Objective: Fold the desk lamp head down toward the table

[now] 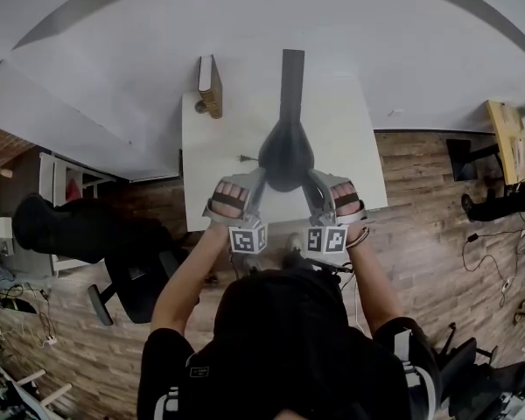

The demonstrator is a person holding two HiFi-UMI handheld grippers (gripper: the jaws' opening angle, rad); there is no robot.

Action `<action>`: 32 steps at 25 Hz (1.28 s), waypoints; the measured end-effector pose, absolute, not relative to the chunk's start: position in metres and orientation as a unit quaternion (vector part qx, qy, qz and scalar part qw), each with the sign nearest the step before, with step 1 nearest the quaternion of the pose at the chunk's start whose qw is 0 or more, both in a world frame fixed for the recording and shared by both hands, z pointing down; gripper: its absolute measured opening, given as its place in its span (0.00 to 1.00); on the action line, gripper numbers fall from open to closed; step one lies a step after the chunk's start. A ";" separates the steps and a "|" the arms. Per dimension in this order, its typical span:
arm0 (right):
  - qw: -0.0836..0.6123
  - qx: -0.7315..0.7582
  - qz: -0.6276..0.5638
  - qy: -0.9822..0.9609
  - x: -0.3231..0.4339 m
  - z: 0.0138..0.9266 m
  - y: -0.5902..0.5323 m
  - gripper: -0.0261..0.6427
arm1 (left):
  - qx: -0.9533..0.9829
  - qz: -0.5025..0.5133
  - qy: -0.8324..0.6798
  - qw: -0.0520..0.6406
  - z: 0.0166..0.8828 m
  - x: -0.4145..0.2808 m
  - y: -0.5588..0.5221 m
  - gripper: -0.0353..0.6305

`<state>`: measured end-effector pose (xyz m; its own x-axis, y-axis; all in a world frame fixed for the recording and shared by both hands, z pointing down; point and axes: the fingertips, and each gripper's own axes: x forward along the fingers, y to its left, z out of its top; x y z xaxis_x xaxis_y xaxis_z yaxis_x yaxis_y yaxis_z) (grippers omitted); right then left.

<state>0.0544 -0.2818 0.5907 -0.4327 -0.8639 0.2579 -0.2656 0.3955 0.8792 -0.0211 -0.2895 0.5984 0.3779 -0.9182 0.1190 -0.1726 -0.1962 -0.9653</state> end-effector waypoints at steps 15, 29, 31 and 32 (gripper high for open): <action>0.391 0.372 -0.401 -0.740 0.055 0.611 -0.299 0.26 | -0.650 -0.404 0.419 0.489 0.621 -0.021 -0.309 0.21; 0.399 0.372 -0.402 -0.735 0.056 0.622 -0.306 0.23 | -0.632 -0.411 0.428 0.497 0.629 -0.020 -0.319 0.21; 0.400 0.372 -0.403 -0.735 0.056 0.622 -0.305 0.23 | -0.630 -0.413 0.429 0.498 0.630 -0.020 -0.319 0.21; 0.400 0.371 -0.403 -0.734 0.057 0.622 -0.305 0.23 | -0.631 -0.413 0.430 0.497 0.630 -0.020 -0.319 0.21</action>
<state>0.0565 -0.3055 0.6220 -0.4040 -0.8680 0.2888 -0.2223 0.3994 0.8894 -0.0202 -0.3195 0.6299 0.2894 -0.9527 0.0932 -0.1323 -0.1362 -0.9818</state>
